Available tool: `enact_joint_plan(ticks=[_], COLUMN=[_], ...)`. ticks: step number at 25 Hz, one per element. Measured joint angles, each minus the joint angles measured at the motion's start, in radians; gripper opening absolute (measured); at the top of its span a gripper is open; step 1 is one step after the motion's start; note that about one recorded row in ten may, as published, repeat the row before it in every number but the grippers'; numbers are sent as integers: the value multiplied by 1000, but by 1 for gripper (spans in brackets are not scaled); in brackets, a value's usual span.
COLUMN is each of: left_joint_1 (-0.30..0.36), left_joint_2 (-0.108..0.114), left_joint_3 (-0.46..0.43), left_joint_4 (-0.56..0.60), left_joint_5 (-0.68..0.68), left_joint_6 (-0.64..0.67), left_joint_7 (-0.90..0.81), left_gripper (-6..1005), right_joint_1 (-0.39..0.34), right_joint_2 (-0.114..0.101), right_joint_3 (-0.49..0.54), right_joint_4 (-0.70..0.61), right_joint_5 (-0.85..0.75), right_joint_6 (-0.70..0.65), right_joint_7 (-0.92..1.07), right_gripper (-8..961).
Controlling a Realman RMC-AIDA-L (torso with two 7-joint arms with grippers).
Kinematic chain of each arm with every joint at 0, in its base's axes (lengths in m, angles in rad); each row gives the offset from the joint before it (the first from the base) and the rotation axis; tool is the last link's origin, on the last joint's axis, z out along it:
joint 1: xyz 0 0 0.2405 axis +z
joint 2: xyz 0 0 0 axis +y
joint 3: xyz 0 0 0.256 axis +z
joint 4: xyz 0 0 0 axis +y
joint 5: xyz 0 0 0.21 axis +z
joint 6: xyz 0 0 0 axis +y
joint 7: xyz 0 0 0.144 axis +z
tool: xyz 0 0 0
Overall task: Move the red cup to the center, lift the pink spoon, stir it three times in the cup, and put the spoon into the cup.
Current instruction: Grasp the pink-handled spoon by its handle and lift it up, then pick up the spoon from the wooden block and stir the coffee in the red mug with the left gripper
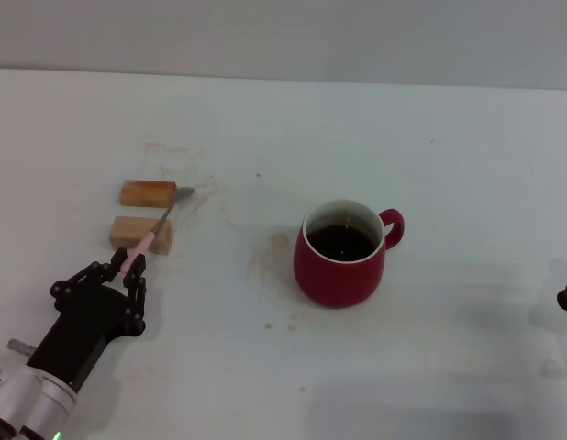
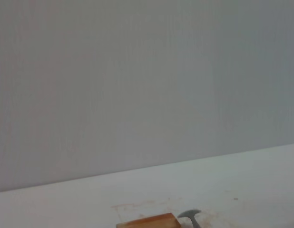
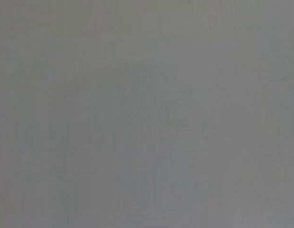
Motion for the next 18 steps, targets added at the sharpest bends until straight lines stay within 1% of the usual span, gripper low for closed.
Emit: enact_joint_plan(ticks=[7,12,13,15,18], left_joint_1=[1,3,-1,-3,-20], left_joint_2=[1,6,8,9,11], left_joint_3=[9,26,30,32,38], left_joint_4=[-3,-2,2,3,4], left_joint_5=[8,10,11,11,13], left_joint_6=[39,112,149,167,233], left_joint_7=[28,46,43,41,39], left_gripper=[177,176,176,176,176], right_joint_1=[-1,0,1,3,4], right_joint_2=[0,0,0,0,0], right_joint_3=[-1,-2,-2,-3,-3], right_joint_4=[-1,-2,-2,-2,-2], right_joint_5=[0,0,0,0,0], right_joint_6=[3,5,5,6,7], right_joint_7=[0,0,0,0,0], right_gripper=[0,0,0,0,0])
